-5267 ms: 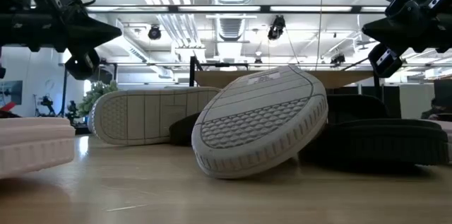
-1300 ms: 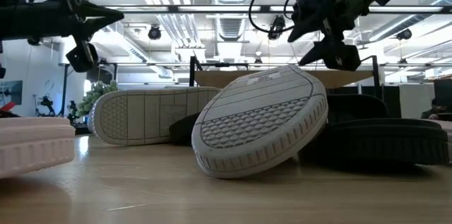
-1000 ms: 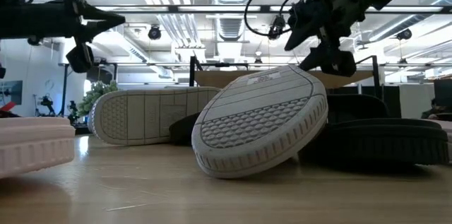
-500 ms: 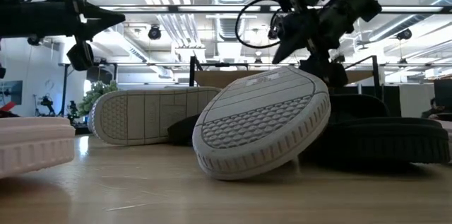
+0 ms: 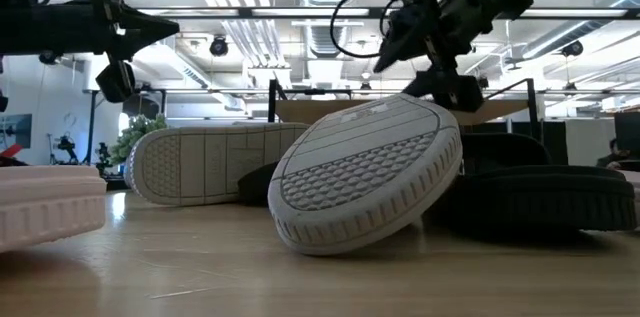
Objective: Pick and place slides into the shelf
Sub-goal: Move the right gray slipper to the middle right of the table
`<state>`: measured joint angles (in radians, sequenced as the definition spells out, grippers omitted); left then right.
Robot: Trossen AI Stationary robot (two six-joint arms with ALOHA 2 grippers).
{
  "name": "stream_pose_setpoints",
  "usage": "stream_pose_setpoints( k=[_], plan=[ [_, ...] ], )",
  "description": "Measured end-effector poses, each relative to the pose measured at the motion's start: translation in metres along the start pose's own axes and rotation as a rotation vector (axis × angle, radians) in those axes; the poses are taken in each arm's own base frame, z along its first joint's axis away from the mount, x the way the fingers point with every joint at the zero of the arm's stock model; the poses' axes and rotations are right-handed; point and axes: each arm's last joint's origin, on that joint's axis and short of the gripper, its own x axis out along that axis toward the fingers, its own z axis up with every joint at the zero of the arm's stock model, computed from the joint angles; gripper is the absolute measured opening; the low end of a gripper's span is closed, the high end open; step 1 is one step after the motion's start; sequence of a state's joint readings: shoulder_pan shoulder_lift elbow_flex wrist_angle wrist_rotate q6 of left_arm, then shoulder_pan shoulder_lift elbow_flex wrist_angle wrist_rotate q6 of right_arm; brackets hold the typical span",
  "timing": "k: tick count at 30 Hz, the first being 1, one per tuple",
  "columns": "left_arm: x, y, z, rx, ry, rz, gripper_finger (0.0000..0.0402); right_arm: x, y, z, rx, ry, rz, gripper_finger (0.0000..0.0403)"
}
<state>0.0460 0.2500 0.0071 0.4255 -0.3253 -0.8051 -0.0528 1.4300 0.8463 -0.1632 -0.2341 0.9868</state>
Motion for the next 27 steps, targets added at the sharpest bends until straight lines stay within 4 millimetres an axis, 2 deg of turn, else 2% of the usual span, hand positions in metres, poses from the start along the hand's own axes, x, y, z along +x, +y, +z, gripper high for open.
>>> stream_pose_setpoints(
  k=[7,27],
  plan=[
    [0.0017,0.0010,-0.0033,0.009,0.048,-0.008,0.0002,0.0001,-0.0054,-0.0027,0.012,0.011,-0.061,0.0196],
    [0.0040,0.0028,-0.0070,0.019,0.085,0.004,0.0002,0.0003,-0.0018,-0.0040,-0.013,0.071,0.006,0.0196]
  ],
)
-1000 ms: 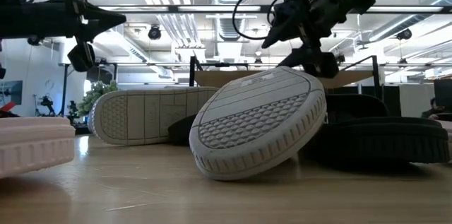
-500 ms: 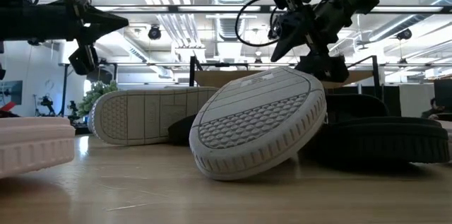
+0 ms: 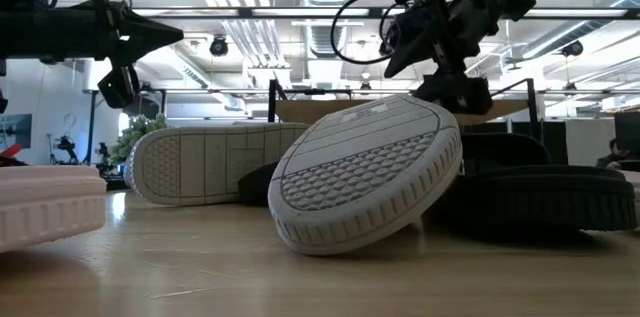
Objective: Pick and place slides into the shelf
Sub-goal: Move the right gray slipper to the middle right of the table
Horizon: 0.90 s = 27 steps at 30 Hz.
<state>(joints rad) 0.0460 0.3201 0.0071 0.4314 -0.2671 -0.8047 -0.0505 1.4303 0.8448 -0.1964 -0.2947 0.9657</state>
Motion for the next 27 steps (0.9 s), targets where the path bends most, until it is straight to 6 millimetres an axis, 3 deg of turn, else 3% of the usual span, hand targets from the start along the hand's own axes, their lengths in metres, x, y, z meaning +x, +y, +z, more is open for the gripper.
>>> stream_pose_setpoints(
  k=[14,27],
  plan=[
    [0.000,0.000,0.000,-0.001,-0.002,-0.002,0.0002,0.001,-0.002,0.001,-0.094,-0.045,-0.041,0.0196],
    [0.000,0.000,0.000,0.000,-0.001,-0.001,0.0002,0.031,0.000,0.006,-0.042,0.028,-0.022,0.0196]
  ],
)
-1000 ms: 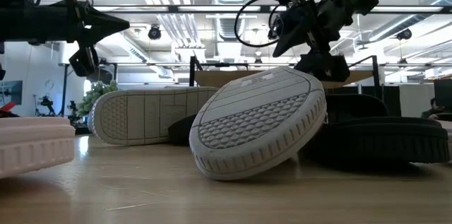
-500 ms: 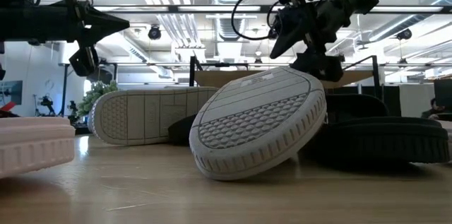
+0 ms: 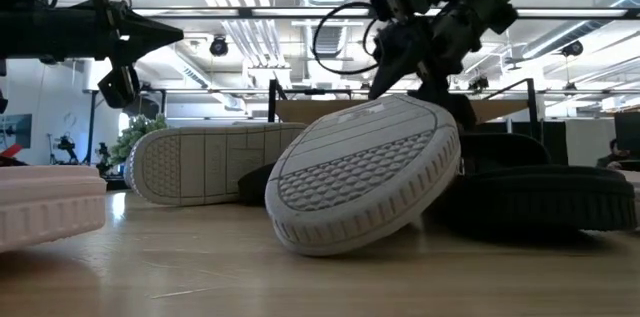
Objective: Pick and place slides into the shelf
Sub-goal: Move the right gray slipper to the middle right of the table
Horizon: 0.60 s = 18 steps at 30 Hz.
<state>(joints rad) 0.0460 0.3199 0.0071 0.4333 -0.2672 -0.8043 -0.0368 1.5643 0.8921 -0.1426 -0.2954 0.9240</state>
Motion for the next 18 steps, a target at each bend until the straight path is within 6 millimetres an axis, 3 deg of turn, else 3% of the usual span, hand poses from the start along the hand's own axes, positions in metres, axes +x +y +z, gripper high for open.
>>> stream_pose_setpoints(
  k=[6,11,18],
  plan=[
    [0.000,0.000,0.000,0.000,-0.001,-0.001,0.0002,0.003,0.013,0.011,-0.061,-0.013,0.023,0.0194],
    [0.000,0.000,0.000,0.000,-0.001,-0.001,0.0002,-0.001,0.021,0.015,-0.098,-0.006,0.039,0.0168],
    [0.000,0.000,0.000,0.000,-0.001,-0.002,0.0002,0.001,0.012,0.008,-0.051,0.076,-0.009,0.0114]
  ],
)
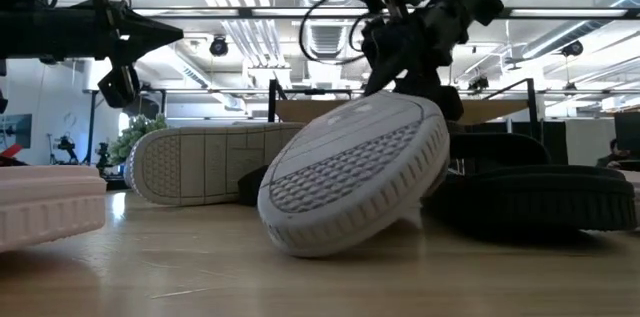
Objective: Pick and place slides into the shelf
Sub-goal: Move the right gray slipper to the middle right of the table
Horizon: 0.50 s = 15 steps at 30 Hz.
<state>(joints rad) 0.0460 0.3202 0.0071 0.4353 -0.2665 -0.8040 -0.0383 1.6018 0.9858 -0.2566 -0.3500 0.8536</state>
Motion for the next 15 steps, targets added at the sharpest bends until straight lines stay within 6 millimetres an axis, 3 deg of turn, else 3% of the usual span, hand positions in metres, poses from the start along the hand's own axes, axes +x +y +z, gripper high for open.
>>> stream_pose_setpoints(
  k=[5,15],
  plan=[
    [0.000,0.000,0.000,0.000,0.000,0.000,0.0002,0.006,-0.001,0.000,0.034,0.032,0.015,0.0114],
    [0.000,0.000,0.000,0.000,0.006,-0.005,0.0002,0.020,0.007,0.012,0.046,0.039,0.037,0.0199]
  ],
)
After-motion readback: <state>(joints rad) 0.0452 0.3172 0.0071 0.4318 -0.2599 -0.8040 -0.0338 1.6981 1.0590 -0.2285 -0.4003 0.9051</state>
